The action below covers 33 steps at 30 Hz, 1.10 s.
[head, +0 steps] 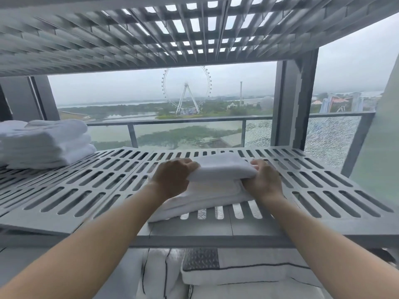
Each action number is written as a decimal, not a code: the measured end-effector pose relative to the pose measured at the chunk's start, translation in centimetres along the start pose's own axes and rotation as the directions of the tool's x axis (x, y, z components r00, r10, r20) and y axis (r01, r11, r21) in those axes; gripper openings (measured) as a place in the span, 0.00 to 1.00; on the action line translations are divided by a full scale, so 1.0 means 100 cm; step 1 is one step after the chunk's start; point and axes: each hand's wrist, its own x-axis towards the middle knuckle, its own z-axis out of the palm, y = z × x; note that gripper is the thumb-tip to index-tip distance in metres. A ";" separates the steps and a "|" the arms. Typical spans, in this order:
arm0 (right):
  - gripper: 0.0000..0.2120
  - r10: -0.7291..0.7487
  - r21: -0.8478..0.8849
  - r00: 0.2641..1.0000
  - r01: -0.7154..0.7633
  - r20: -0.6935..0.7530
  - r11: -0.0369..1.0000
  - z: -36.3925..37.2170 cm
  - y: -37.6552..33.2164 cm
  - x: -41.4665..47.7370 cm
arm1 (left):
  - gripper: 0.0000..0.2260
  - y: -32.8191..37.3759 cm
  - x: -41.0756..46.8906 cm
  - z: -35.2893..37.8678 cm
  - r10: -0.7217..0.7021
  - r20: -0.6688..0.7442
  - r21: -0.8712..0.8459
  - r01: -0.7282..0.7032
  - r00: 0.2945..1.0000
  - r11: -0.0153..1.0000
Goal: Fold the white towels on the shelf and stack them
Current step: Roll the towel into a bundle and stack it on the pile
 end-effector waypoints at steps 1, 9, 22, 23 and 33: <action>0.22 0.077 0.049 0.997 -0.077 0.013 0.996 0.001 0.001 0.001 | 0.23 0.001 -0.001 0.000 -0.006 -0.033 -0.020 0.005 0.999 1.000; 0.19 -0.008 -0.059 0.998 0.012 0.058 0.998 -0.011 -0.007 0.008 | 0.18 0.003 0.005 -0.025 0.076 -0.225 0.085 -0.058 0.971 0.995; 0.26 -0.174 -0.028 0.962 0.184 0.210 0.983 -0.025 0.007 0.017 | 0.20 0.055 -0.053 -0.040 -0.300 -0.153 0.091 0.316 0.941 0.944; 0.26 -0.202 -0.017 0.954 0.211 0.221 0.977 -0.026 0.010 0.016 | 0.20 0.063 -0.055 -0.040 -0.325 -0.115 0.106 0.337 0.939 0.936; 0.28 -0.134 0.181 0.920 0.070 0.369 0.981 -0.028 0.023 0.013 | 0.18 0.124 -0.063 -0.020 -0.544 -0.070 0.054 0.547 0.836 0.835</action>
